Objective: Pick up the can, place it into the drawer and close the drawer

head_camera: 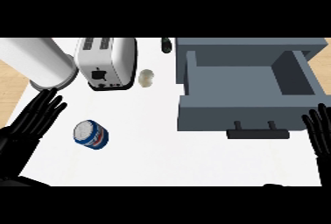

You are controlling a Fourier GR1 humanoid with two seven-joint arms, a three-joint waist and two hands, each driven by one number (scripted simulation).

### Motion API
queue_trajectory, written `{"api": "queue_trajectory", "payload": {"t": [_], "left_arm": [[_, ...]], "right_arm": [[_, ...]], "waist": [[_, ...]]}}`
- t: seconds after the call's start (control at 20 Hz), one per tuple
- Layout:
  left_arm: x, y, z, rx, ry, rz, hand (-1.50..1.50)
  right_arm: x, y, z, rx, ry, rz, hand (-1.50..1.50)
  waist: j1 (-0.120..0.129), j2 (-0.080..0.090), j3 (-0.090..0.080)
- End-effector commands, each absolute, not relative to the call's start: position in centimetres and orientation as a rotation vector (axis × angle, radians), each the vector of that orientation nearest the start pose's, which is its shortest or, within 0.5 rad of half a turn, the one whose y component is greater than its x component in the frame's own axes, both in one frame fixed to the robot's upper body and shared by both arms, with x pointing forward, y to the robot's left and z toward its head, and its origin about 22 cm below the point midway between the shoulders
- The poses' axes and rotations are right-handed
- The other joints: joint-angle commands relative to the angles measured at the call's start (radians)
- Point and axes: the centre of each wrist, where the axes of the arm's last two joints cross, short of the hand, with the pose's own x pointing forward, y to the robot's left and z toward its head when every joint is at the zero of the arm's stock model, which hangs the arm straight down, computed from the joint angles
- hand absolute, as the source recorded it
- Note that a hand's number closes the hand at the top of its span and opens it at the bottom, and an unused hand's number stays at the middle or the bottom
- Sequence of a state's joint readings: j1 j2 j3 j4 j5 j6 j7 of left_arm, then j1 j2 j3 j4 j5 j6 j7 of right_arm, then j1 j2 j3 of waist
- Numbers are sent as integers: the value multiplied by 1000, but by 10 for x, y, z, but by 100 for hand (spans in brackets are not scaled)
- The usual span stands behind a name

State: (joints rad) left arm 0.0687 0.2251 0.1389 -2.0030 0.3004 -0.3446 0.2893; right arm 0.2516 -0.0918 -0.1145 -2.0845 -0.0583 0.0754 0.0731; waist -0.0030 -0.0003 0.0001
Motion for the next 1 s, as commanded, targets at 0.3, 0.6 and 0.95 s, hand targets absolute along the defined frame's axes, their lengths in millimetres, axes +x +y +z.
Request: {"api": "queue_trajectory", "payload": {"t": [0.3, 0.6, 0.95], "left_arm": [[223, 282, 67, -159, -1634, -287, -150], [234, 291, 52, -130, -1617, -282, -150], [232, 310, 19, -95, -1603, -231, -150]], "right_arm": [[156, -295, 72, -162, -1792, 13, -150], [174, -278, 69, -193, -1787, 8, -150], [161, -312, 64, -163, -1784, 9, -150]], "waist": [[-1, 0, 0], [2, 0, 0], [0, 0, 0]]}}
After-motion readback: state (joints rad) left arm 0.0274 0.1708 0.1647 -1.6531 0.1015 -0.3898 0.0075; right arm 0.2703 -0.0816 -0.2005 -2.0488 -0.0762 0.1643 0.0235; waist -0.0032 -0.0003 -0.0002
